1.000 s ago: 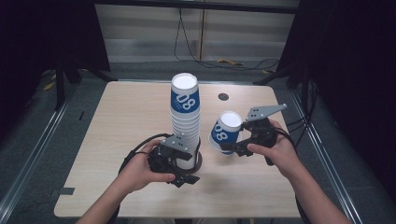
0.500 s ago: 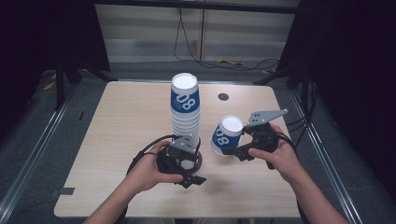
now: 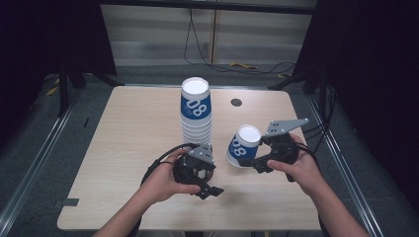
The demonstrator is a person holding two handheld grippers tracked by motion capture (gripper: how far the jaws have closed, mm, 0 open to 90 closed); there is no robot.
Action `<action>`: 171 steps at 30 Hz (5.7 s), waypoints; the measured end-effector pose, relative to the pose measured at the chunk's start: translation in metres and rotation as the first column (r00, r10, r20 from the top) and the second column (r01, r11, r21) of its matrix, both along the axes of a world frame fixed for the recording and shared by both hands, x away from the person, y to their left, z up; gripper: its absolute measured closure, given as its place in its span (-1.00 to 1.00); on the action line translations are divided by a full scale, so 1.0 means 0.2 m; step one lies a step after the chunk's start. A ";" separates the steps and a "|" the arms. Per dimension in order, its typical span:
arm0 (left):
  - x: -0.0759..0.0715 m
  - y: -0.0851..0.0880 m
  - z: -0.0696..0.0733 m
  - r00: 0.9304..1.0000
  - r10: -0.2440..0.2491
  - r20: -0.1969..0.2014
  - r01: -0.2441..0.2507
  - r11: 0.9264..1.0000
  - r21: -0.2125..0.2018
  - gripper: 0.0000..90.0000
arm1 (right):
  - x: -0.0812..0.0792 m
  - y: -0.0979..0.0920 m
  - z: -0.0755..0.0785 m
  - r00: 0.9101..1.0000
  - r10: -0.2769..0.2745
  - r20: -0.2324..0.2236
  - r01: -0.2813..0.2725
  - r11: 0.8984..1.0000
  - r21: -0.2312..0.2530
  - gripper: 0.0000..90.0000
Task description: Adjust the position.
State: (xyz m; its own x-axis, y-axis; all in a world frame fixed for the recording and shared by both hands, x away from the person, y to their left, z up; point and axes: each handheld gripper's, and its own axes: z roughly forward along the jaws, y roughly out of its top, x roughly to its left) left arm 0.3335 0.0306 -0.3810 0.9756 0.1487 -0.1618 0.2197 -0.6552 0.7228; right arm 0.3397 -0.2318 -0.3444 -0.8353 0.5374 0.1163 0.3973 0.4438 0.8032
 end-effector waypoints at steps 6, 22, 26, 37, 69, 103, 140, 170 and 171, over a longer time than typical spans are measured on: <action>0.01 -0.03 0.02 1.000 -0.003 0.004 0.003 1.000 -0.008 -0.53 | -0.01 -0.03 -0.02 1.000 -0.007 -0.007 0.007 1.000 -0.010 -0.53; 0.02 -0.06 0.06 1.000 -0.004 0.013 0.004 1.000 -0.012 -0.53 | -0.03 -0.05 -0.06 0.999 0.036 -0.026 -0.039 0.995 -0.094 -0.53; 0.02 -0.07 0.06 1.000 0.001 0.012 -0.001 1.000 -0.013 -0.53 | -0.03 -0.05 -0.07 0.998 0.057 -0.039 -0.062 0.989 -0.132 -0.52; 0.02 -0.06 0.04 1.000 0.009 0.006 -0.009 1.000 -0.016 -0.53 | -0.05 -0.04 -0.08 0.990 0.121 -0.071 -0.134 0.963 -0.233 -0.52; 0.04 -0.14 0.07 0.999 0.016 0.038 -0.016 1.000 -0.017 -0.51 | -0.06 0.01 -0.10 0.967 0.220 -0.128 -0.253 0.886 -0.388 -0.52; 0.06 -0.20 0.05 1.000 0.015 0.015 -0.014 0.998 -0.064 -0.55 | -0.05 0.12 -0.13 0.944 0.287 -0.164 -0.330 0.840 -0.430 -0.52; 0.06 -0.17 0.10 1.000 0.017 -0.003 -0.017 0.992 -0.125 -0.35 | -0.08 0.04 -0.21 0.967 0.212 -0.142 -0.241 0.941 -0.236 -0.73; 0.08 -0.15 0.10 0.998 0.064 -0.004 -0.063 0.987 -0.146 -0.36 | -0.11 -0.07 -0.26 0.978 0.187 -0.089 -0.199 0.968 -0.151 -0.72; 0.08 -0.15 0.10 0.998 0.063 -0.001 -0.062 0.988 -0.142 -0.36 | -0.11 -0.08 -0.26 0.978 0.189 -0.088 -0.200 0.969 -0.144 -0.72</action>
State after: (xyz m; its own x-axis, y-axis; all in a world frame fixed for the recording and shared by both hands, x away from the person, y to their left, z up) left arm 0.3495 0.0000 -0.3606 0.9657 0.1854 -0.1819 0.2542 -0.5313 0.8082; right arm 0.3167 -0.2470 -0.3964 -0.9178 0.3813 0.1106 0.3463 0.6326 0.6928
